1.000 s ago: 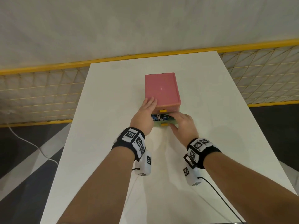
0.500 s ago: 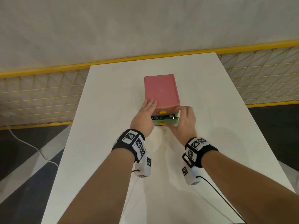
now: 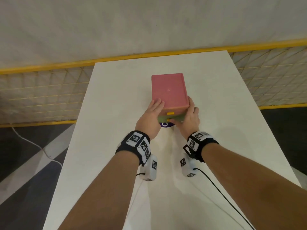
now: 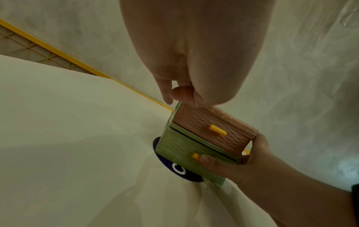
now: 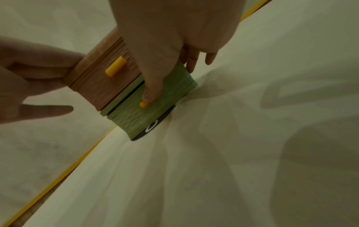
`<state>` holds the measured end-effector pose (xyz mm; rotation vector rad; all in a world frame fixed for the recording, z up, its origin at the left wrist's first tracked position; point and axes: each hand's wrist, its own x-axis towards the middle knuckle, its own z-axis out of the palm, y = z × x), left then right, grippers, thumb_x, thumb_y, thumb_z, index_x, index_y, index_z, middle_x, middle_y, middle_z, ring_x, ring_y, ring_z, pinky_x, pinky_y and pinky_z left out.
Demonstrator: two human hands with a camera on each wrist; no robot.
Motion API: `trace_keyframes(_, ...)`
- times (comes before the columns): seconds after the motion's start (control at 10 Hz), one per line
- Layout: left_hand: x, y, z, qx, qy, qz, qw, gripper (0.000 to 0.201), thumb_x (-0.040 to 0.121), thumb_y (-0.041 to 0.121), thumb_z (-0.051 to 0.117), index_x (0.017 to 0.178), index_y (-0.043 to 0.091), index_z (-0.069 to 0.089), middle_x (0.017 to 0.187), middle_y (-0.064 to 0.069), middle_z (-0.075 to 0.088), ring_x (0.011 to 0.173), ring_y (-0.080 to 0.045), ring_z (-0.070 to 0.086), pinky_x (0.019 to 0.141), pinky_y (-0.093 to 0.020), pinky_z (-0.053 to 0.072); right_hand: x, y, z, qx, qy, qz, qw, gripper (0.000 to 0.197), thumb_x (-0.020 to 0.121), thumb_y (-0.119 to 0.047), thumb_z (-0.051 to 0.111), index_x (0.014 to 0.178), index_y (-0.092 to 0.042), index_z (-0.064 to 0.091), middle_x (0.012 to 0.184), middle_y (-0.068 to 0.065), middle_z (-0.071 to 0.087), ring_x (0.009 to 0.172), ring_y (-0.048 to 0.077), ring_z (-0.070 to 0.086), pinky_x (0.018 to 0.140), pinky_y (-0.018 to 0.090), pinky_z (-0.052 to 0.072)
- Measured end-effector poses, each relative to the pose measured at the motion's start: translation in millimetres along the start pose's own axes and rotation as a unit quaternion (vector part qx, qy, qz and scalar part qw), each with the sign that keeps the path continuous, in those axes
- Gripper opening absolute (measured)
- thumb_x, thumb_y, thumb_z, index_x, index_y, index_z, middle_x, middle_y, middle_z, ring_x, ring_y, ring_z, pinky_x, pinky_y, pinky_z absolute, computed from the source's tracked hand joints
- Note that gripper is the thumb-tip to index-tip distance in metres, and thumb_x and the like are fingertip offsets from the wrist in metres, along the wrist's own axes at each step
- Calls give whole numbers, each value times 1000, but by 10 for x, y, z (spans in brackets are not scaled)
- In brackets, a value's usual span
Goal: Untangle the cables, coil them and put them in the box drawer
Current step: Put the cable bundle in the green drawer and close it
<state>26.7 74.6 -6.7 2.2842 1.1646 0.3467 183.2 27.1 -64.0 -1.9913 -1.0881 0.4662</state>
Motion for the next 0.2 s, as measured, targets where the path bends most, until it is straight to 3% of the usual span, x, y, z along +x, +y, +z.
trace_keyframes(0.1, 20, 23, -55, -5, 2, -3, 1000, 78, 82, -15, 38, 152, 20, 29, 161, 6, 21, 149, -9, 10, 116, -22, 16, -34, -112, -114, -11, -16, 6, 1000, 109, 64, -30, 82, 146, -28, 11, 123, 7, 42, 107, 26, 51, 96, 47, 39)
trace_keyframes(0.2, 13, 141, -165, -82, 101, -18, 991, 64, 86, -12, 39, 144, 15, 45, 153, 0, 38, 141, -12, 33, 116, -22, 23, 6, -229, -263, -23, -12, -36, 999, 97, 72, -5, 64, 147, -29, 7, 120, 8, 37, 102, 26, 48, 98, 52, 40)
